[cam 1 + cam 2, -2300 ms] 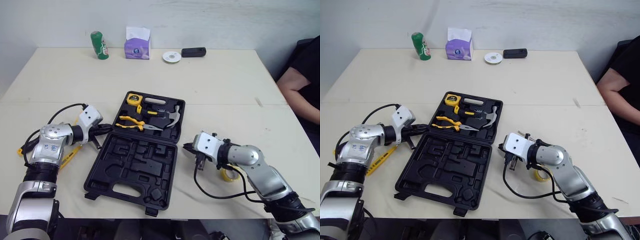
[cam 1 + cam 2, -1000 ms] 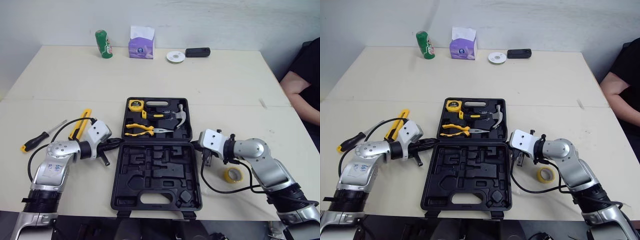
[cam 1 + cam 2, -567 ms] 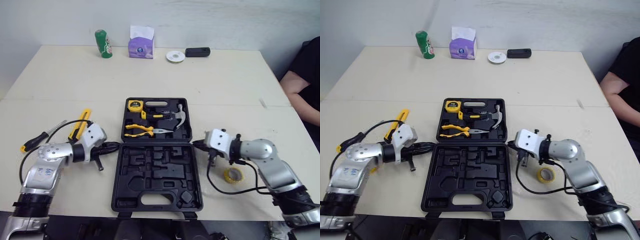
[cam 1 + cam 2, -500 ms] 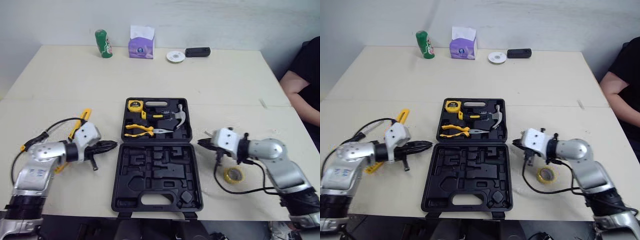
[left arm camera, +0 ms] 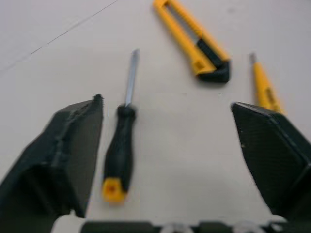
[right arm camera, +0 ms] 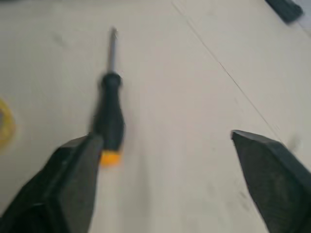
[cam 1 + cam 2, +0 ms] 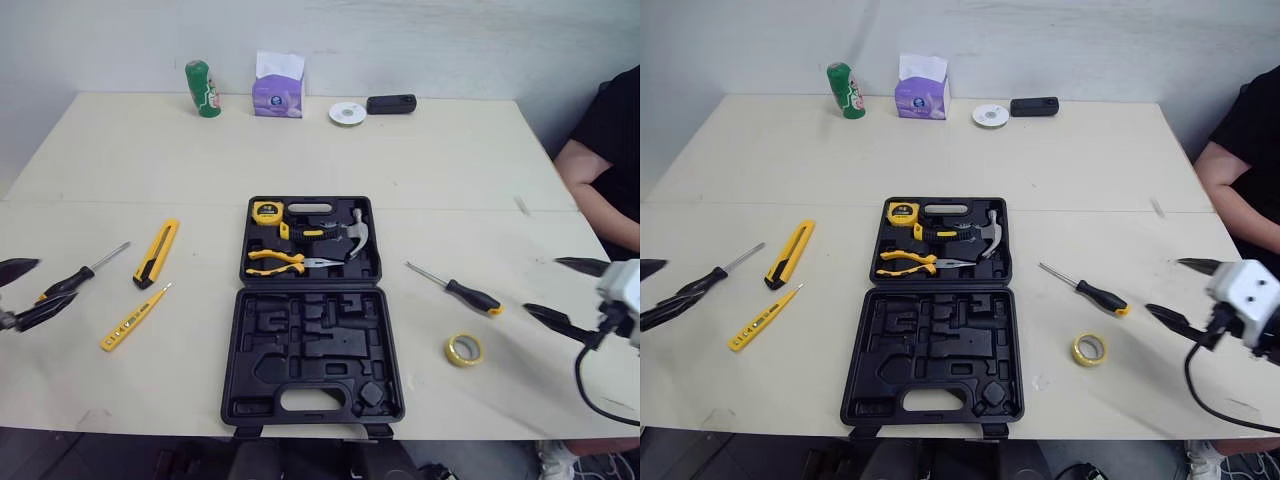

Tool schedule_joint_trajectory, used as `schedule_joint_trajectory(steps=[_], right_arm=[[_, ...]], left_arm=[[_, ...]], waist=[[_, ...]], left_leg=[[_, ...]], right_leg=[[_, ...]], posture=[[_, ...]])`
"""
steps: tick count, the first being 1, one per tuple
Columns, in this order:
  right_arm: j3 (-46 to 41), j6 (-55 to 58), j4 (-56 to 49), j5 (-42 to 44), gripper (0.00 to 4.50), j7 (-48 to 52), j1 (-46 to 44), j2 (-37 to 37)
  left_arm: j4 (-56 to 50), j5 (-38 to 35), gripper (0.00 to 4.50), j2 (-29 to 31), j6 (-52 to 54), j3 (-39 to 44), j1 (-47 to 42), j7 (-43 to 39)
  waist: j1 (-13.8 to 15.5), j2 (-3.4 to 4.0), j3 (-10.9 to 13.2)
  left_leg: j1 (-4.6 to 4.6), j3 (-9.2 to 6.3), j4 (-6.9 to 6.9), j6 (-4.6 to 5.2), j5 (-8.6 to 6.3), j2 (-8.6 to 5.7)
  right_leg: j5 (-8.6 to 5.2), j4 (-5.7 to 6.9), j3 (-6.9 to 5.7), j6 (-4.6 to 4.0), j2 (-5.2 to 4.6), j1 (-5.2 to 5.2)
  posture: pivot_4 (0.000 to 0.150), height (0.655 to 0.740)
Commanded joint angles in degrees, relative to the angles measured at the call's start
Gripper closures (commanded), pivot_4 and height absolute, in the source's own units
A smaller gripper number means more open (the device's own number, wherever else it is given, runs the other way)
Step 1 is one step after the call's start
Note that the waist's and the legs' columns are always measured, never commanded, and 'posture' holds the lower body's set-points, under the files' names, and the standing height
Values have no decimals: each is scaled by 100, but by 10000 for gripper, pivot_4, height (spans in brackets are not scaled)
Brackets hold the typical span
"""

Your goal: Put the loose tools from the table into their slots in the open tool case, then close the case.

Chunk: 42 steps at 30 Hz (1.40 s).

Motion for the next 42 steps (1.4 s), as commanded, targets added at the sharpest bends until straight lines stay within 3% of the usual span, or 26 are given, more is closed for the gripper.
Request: schedule_joint_trajectory(steps=[1, 4, 9, 16, 22, 29, 36, 42], right_arm=[[-657, -518, 663, 260, 0, -27, 48, 27], [-982, -854, 1457, 213, 0, -324, 25, 14], [-1188, -1499, 2629, 30, 0, -702, -38, -219], [-1244, -2167, 3659, -8, 0, -889, 392, -318], [-1077, -2497, 3794, -60, 0, -1062, 531, -264], [-699, -2086, 3081, 214, 0, -757, 322, -94], [-168, -307, 354, 1127, 0, -516, 527, 345], [284, 858, -1393, 1781, 0, -526, 246, 405]], left_arm=[[1084, 20, 536, 491, -548, 524, 20, 266], [2320, -88, 536, 867, -716, 879, 49, 760], [3378, -162, 536, 1139, -795, 1208, 489, 1587], [3690, -374, 536, 1113, -969, 1410, 992, 1624], [3705, -429, 536, 954, -1148, 1356, 1120, 1450], [3704, -475, 536, 736, -1327, 1235, 1067, 1211], [3602, -581, 536, 728, -1297, 1111, 718, 531], [3290, -355, 536, 727, -1143, 420, -130, -41]], waist=[[-10, -1, 0], [-32, -4, 3], [-118, -3, 3], [-160, -14, -3], [-168, -12, -4], [-179, -12, -4], [-146, -17, -7], [-80, -24, -11]], left_leg=[[3, 1, -4, -1, 1, 0], [22, 7, -18, -4, 3, 1], [57, 36, -35, -5, 2, 0], [70, 41, -39, -8, 0, 4], [78, 44, -39, -11, -2, 3], [81, 51, -38, -13, -3, 4], [75, 47, -37, -13, -3, 5], [70, 43, -33, -12, -3, 5]], right_leg=[[0, 0, 0, 0, 1, 0], [0, 1, 3, -1, 1, 8], [0, 3, 20, -1, -5, 23], [-1, 6, 19, -3, -7, 31], [-1, 6, 20, -3, -10, 38], [-2, 8, 25, -3, -9, 38], [-2, 8, 21, -3, -9, 37], [-1, 9, 16, -3, -9, 33]], posture=[[1500, 7400], [1500, 7400], [1500, 7400], [1500, 7400], [1500, 7400], [1500, 7400], [1500, 7400], [1500, 7400]])
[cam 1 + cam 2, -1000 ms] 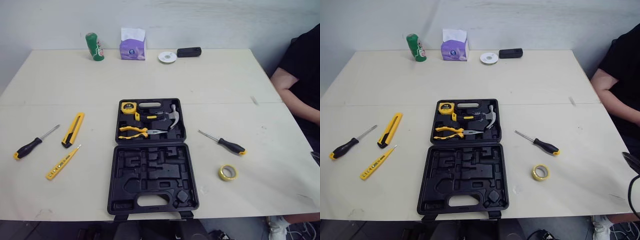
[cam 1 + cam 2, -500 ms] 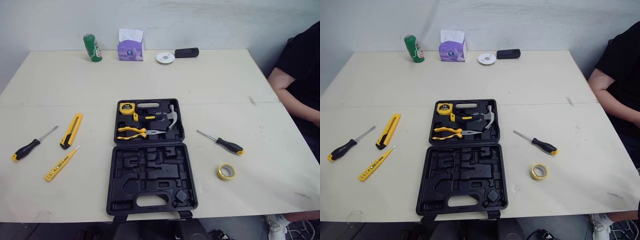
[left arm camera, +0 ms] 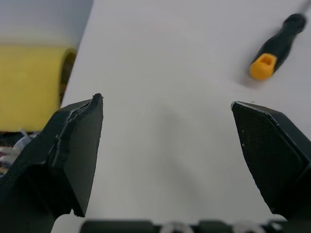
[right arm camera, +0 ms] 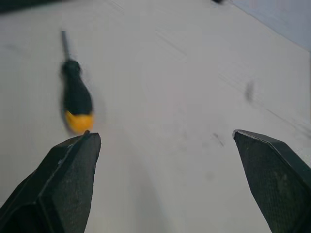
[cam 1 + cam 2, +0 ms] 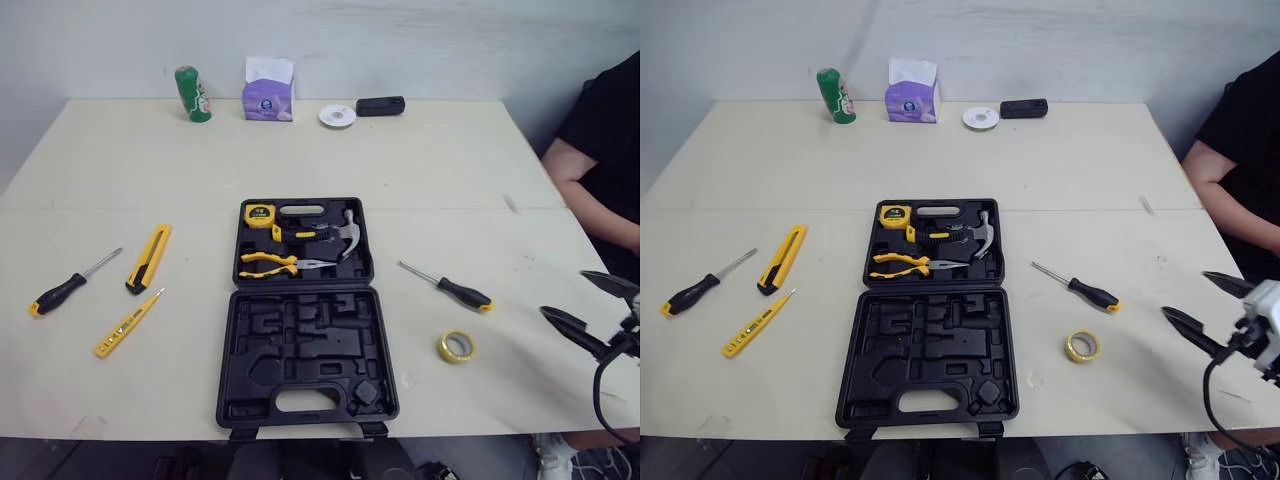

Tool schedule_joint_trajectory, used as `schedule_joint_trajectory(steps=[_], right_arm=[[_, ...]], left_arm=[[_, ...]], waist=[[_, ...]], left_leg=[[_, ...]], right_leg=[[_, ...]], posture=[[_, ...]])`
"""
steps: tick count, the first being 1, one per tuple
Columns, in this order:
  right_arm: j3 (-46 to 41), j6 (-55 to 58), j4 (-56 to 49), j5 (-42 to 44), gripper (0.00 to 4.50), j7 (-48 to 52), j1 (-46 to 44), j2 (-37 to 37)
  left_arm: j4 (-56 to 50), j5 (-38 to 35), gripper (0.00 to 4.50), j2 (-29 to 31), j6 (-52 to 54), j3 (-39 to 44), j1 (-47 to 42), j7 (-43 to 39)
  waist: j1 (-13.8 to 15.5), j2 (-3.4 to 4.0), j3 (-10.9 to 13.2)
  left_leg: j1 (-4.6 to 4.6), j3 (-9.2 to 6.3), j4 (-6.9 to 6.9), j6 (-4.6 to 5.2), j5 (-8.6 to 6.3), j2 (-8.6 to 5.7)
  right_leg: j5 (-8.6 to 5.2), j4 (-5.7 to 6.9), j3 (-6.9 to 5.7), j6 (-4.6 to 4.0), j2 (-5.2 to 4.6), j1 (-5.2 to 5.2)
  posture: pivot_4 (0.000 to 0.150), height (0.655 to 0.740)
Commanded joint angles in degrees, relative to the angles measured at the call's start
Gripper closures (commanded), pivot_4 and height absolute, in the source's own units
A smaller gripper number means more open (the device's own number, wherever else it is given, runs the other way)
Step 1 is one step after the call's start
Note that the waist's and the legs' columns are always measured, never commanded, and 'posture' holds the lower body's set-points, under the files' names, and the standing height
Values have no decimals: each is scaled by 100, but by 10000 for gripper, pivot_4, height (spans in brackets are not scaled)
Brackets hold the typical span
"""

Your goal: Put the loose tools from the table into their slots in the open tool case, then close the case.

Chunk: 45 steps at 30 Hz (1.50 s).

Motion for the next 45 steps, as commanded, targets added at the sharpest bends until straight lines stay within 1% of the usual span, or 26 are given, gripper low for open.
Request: schedule_joint_trajectory(steps=[1, 3, 6, 8, 10, 11, 12, 14, 17, 20, 24, 27, 29, 32, 40, 42, 44, 45], right_arm=[[119, 568, -987, 483, 0, -167, -342, 28], [244, 510, -1347, 618, 0, -47, -537, 153], [426, 744, -1931, 846, 0, -142, -753, 304], [669, 960, -2412, 1077, 0, -275, -984, 413], [922, 1333, -2843, 1376, 0, -394, -1119, 481], [1144, 1459, -3105, 1503, 0, -481, -1250, 567], [1436, 1540, -3361, 1597, 0, -614, -1493, 725], [1824, 1627, -3659, 1664, 0, -795, -1860, 990], [2286, 1600, -3827, 1415, 0, -733, -2180, 1205], [2611, 1510, -3825, 1121, 0, -668, -2308, 1301], [2719, 1470, -3766, 946, 0, -733, -2337, 1423], [2714, 1496, -3751, 870, 0, -765, -2330, 1457], [2672, 1515, -3748, 853, 0, -757, -2342, 1441], [2614, 1534, -3721, 847, 0, -737, -2392, 1400], [2529, 1530, -3638, 808, 0, -639, -2463, 1264], [2520, 1539, -3620, 811, 0, -628, -2479, 1252], [2513, 1543, -3609, 808, 0, -602, -2478, 1244], [2508, 1544, -3598, 807, 0, -583, -2480, 1237]], left_arm=[[-363, 188, 536, 69, 157, -521, -465, -363], [-525, 345, 536, 54, 353, -929, -852, -524], [-683, 604, 536, 66, 655, -1472, -1355, -541], [-748, 831, 536, 78, 1245, -1941, -1813, -603], [-848, 1044, 536, 56, 1179, -2315, -2095, -791], [-883, 1263, 536, 13, 1144, -2569, -2343, -598], [-910, 1479, 536, -45, 1367, -2873, -2735, -499], [-930, 1809, 536, -100, 1536, -3327, -3268, -466], [-900, 2335, 536, -74, 1711, -3971, -3869, -648], [-796, 2763, 536, -90, 1753, -4454, -4457, -682], [-541, 3031, 536, -179, 1930, -4750, -5050, -675], [-423, 3459, 536, -120, 2157, -5190, -5306, -930], [-342, 3597, 536, -86, 2263, -5304, -5464, -918], [-186, 3594, 536, -115, 2262, -5275, -5548, -768], [124, 3224, 536, -190, 2051, -4838, -4964, -518], [148, 3225, 536, -248, 2016, -4805, -4947, -381], [173, 3228, 536, -318, 2027, -4785, -4970, -284], [184, 3227, 536, -351, 2052, -4778, -4988, -270]], waist=[[25, 1, 0], [64, -1, 0], [89, -1, 0], [91, -1, 0], [92, -2, 0], [91, -3, -1], [90, -7, -3], [91, -8, -3], [78, -14, -4], [90, -17, -4], [104, -22, -3], [89, -21, -3], [87, -25, -1], [94, -32, 3], [92, -32, 3], [105, -33, 3], [123, -33, 3], [135, -33, 3]], left_leg=[[-2, 0, 3, 0, 0, 0], [-3, 0, 4, 0, 0, -1], [-22, 0, 4, 0, 0, 0], [-26, 1, 9, 3, -2, 0], [-30, 2, 20, 4, -2, -1], [-31, 2, 22, 4, -1, 0], [-30, 2, 24, 4, -1, 1], [-29, 1, 31, 4, 0, 2], [-33, 2, 35, 1, 3, 2], [-37, 6, 38, 1, 2, 2], [-46, 5, 45, 5, 1, 1], [-47, 6, 53, 6, 0, 0], [-46, 6, 52, 6, 0, 0], [-47, 4, 52, 2, 2, 6], [-46, 5, 53, 3, 2, 5], [-46, 5, 55, 4, 2, 4], [-46, 4, 61, 8, -1, -2], [-46, 4, 64, 9, -1, -5]], right_leg=[[0, 2, 0, 0, 0, 0], [0, 3, 1, 0, 0, -3], [0, 7, -3, 0, 3, -23], [0, 14, -9, 1, 3, -30], [0, 28, -11, 1, 2, -34], [0, 34, -11, 1, 2, -35], [0, 36, -11, 1, 2, -35], [0, 40, -16, 1, 4, -35], [0, 57, -14, 1, 6, -44], [1, 64, -17, 1, 6, -45], [1, 64, -21, 1, 1, -49], [1, 65, -23, 2, -2, -48], [1, 64, -23, 2, -1, -48], [1, 64, -27, 1, 2, -53], [1, 66, -44, 2, -7, -54], [1, 65, -82, 1, -23, -54], [1, 64, -160, 1, -59, -55], [1, 64, -173, 1, -65, -53]], posture=[[1500, 7400], [1500, 7400], [1500, 7400], [1500, 7400], [1500, 7400], [1500, 7400], [1500, 7400], [1500, 7400], [1500, 7400], [1500, 7400], [1500, 7400], [1500, 7400], [1500, 7400], [1500, 7400], [1500, 7400], [1500, 7400], [1500, 7400], [1500, 7400]])
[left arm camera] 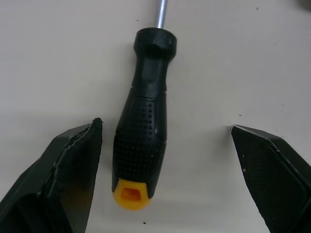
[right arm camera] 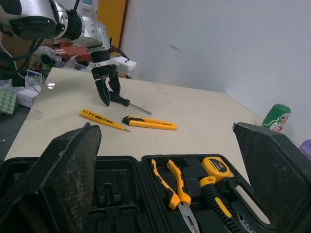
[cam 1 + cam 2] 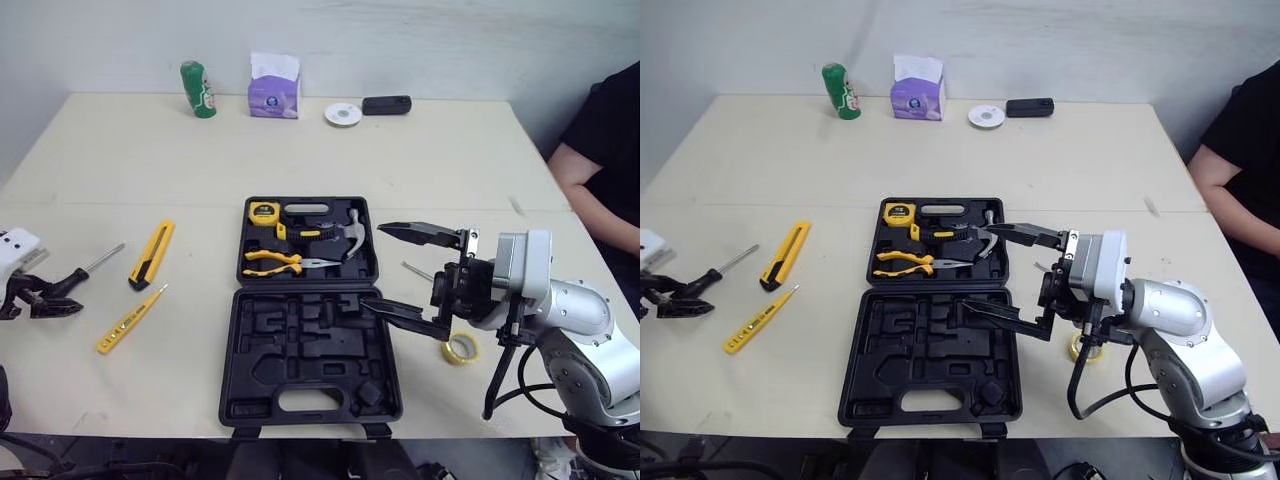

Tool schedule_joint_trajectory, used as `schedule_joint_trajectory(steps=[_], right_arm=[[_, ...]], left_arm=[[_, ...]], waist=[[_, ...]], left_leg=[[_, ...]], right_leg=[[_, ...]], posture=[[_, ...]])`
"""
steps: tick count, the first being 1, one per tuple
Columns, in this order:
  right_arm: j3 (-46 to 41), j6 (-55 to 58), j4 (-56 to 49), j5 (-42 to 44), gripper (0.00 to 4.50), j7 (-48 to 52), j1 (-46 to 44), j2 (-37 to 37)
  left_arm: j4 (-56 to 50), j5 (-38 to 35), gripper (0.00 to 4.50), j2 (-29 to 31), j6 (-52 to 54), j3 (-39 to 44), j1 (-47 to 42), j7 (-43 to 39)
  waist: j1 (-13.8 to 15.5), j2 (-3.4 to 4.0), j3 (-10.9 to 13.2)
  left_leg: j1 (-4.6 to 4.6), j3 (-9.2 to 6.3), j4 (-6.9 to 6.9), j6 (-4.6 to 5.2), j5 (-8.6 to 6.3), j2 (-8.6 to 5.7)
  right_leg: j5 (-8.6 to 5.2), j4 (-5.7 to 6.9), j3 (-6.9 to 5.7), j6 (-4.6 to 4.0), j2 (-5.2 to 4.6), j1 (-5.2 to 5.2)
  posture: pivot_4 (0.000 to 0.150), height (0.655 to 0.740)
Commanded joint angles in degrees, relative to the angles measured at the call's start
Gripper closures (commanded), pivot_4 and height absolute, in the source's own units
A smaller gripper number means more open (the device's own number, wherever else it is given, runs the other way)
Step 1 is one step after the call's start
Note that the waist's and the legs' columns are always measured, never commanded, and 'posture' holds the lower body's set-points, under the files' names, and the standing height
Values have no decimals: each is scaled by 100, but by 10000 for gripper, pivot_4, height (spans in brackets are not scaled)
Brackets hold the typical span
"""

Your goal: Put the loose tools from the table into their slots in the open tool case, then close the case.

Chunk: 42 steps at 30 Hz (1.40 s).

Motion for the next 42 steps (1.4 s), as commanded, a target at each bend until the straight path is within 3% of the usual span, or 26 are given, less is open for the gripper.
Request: schedule_joint_trajectory(steps=[1, 11, 14, 18, 20, 32, 37, 42], right_arm=[[-206, -41, -35, 47, 0, 78, -70, -95], [-242, -41, 52, 3, 0, 169, -116, -185], [-256, -46, 34, -12, 0, 130, -104, -188], [-273, -46, 41, -43, 0, 125, -103, -164], [-279, -52, 50, -61, 0, 130, -104, -155], [-408, -221, 151, -104, 0, 336, 92, -170], [-509, -281, 240, -152, 0, 529, 199, -324], [-808, -250, 475, -121, 0, 601, 322, -446]], left_arm=[[53, -99, 536, -48, 52, 158, -105, 182], [228, -151, 536, -359, 183, 369, 24, 574], [253, -158, 8928, -400, 174, 419, 93, 551], [260, -179, 28084, -436, 162, 436, 194, 466], [268, -220, 34776, -431, 144, 496, 228, 559], [100, -857, 34723, -142, -478, 1278, 156, 670], [-404, -1232, 34723, -61, -924, 1519, -159, -256], [-1772, -1714, 34723, -120, -701, 1503, 46, -1344]], waist=[[27, 0, 0], [131, 13, 4], [133, 30, -2], [127, 39, -4], [121, 50, -5], [123, 30, 1], [124, 4, 7], [123, 4, 7]], left_leg=[[0, 0, 2, 2, -1, 0], [9, 0, 13, 10, -6, -9], [13, 0, 13, 13, -7, -12], [23, 2, 13, 13, -7, -15], [27, 2, 13, 13, -7, -15], [29, 8, 12, 13, -7, -12], [7, 8, 27, 12, -7, -16], [4, 11, 31, 11, -6, -25]], right_leg=[[0, 0, -7, 0, -2, 1], [0, 3, -108, -1, -53, 11], [0, 4, -129, -1, -64, 15], [0, 12, -140, -1, -69, 19], [0, 16, -140, -1, -70, 20], [0, 20, -142, -2, -71, 16], [0, 0, -160, -3, -81, 15], [1, -12, -177, -2, -98, 24]], posture=[[1500, 7400], [1500, 7400], [1500, 7400], [1500, 7400], [1500, 7400], [1500, 7400], [1500, 7400], [1500, 7400]])
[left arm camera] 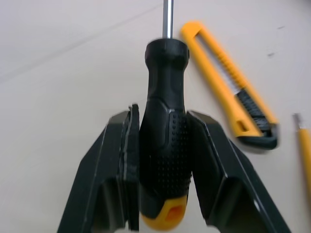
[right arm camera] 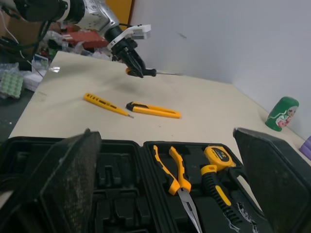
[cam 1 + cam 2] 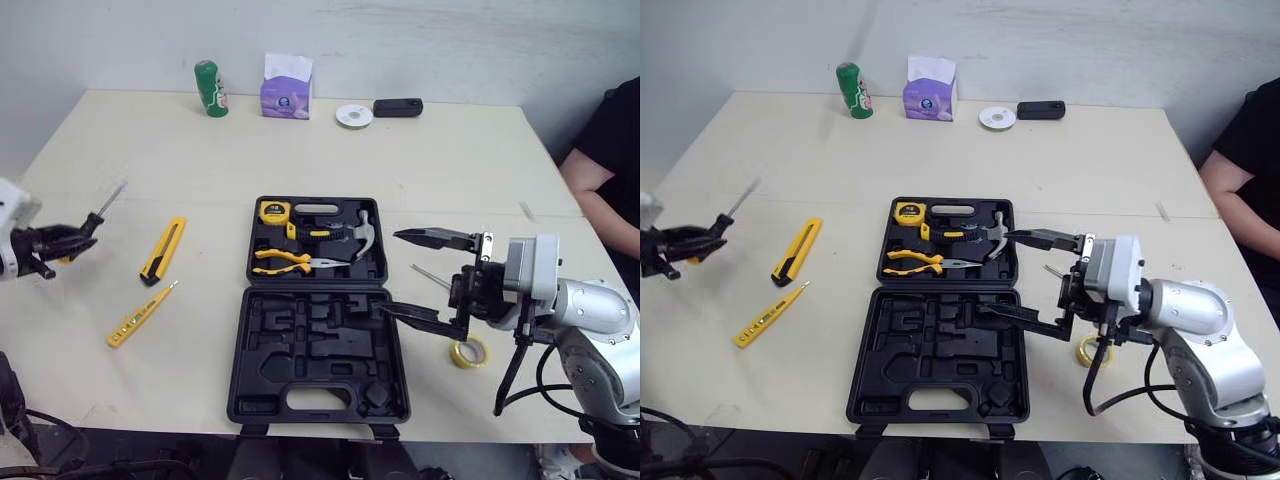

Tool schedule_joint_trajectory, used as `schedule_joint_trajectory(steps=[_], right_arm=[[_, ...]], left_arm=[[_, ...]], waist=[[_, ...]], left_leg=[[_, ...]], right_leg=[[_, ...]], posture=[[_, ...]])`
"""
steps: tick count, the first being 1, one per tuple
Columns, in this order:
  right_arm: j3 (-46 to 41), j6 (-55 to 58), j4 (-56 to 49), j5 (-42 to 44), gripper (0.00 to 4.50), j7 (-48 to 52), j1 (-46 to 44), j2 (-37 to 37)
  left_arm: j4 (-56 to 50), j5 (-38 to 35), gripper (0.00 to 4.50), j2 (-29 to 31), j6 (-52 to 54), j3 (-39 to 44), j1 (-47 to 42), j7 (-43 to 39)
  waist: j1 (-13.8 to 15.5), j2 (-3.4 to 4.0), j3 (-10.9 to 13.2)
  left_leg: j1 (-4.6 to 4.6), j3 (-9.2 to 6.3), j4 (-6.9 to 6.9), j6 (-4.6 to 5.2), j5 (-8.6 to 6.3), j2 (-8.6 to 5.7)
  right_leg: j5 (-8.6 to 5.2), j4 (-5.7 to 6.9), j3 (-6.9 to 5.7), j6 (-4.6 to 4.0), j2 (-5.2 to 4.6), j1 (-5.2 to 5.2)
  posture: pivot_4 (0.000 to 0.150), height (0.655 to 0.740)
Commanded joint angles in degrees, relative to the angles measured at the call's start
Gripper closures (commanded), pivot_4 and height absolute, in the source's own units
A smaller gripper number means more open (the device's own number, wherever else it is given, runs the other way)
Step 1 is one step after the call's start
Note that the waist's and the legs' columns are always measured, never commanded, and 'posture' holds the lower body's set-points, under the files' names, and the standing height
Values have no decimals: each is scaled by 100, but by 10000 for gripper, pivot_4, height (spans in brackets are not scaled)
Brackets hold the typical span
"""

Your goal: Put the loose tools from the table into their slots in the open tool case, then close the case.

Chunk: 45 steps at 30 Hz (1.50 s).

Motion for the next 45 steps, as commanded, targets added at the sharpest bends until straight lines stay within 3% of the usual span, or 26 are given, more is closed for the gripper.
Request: schedule_joint_trajectory(steps=[1, 5, 9, 13, 17, 25, 33, 38, 45], right_arm=[[-333, -130, 53, 3, 0, 89, 75, -124], [-444, -221, 182, -175, 0, 207, 243, -263], [-447, -218, 212, -270, 0, 236, 293, -332], [-423, -105, 173, -316, 0, 229, 345, -411], [-426, -73, 126, -381, 0, 164, 373, -426], [-448, 47, -232, -361, 0, -21, 571, -391], [-677, -87, -392, -546, 0, -168, 1042, -451], [-817, -251, -314, -650, 0, -42, 1295, -482], [-942, -333, -370, -634, 0, -55, 1500, -474]], left_arm=[[-1434, -581, 34723, 65, 336, 98, 295, -790], [-3826, -1215, 34723, -5, 1347, 4, 1052, -1163], [-5239, -1135, 34723, 251, 1844, -380, 1451, -1235], [-6874, -1585, 34724, -17, 3526, -952, 892, -904], [-8050, -1792, 34724, -200, 4548, -1659, 642, -730], [-8835, -1666, 34724, -883, 5589, -2891, 190, -92], [-8468, -725, 34724, -1184, 5070, -3867, 11, 352], [-8127, -558, 34724, -1592, 5148, -4145, -252, 384], [-7886, -222, 34724, -1541, 5004, -4462, -307, 218]], waist=[[-1, 3, 2], [-19, 9, 5], [-46, 15, 9], [2, 18, 12], [9, 29, 18], [2, 34, 21], [26, 34, 21], [52, 34, 21], [18, 36, 22]], left_leg=[[0, -1, 0, 0, 0, 1], [0, -2, 0, -1, 1, 4], [2, -1, -1, -3, 2, 4], [2, -1, -2, 5, -3, 3], [0, -1, -2, 4, -3, -1], [3, -2, -2, -1, 1, 3], [3, -4, -1, -2, 1, 3], [2, -4, 0, -1, 1, 3], [6, -5, 0, -2, 1, 4]], right_leg=[[0, 0, -2, 0, 0, 1], [0, -3, 3, 0, 2, 3], [0, -3, 9, 0, 5, 5], [0, -6, 11, 0, 8, 7], [3, -29, 18, 5, 9, 18], [4, -30, 37, 7, 31, 18], [5, -35, 44, 9, 36, 20], [8, -47, 45, 15, 37, 24], [8, -46, 49, 14, 40, 25]], posture=[[1500, 7400], [1500, 7400], [1500, 7400], [1500, 7400], [1500, 7400], [1500, 7400], [1500, 7400], [1500, 7400], [1500, 7400]])
